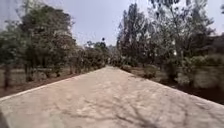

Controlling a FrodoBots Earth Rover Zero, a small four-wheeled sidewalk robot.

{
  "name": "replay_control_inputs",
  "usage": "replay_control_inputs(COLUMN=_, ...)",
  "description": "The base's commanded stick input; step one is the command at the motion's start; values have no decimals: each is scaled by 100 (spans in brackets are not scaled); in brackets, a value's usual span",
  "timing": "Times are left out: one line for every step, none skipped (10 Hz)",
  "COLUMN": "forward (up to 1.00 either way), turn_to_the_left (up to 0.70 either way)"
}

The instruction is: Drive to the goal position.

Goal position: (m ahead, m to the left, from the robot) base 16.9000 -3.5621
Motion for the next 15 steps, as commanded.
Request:
replay_control_inputs(forward=70, turn_to_the_left=0)
replay_control_inputs(forward=70, turn_to_the_left=0)
replay_control_inputs(forward=70, turn_to_the_left=0)
replay_control_inputs(forward=70, turn_to_the_left=0)
replay_control_inputs(forward=70, turn_to_the_left=0)
replay_control_inputs(forward=70, turn_to_the_left=0)
replay_control_inputs(forward=70, turn_to_the_left=0)
replay_control_inputs(forward=70, turn_to_the_left=0)
replay_control_inputs(forward=70, turn_to_the_left=0)
replay_control_inputs(forward=70, turn_to_the_left=0)
replay_control_inputs(forward=70, turn_to_the_left=0)
replay_control_inputs(forward=70, turn_to_the_left=0)
replay_control_inputs(forward=70, turn_to_the_left=0)
replay_control_inputs(forward=70, turn_to_the_left=0)
replay_control_inputs(forward=70, turn_to_the_left=0)
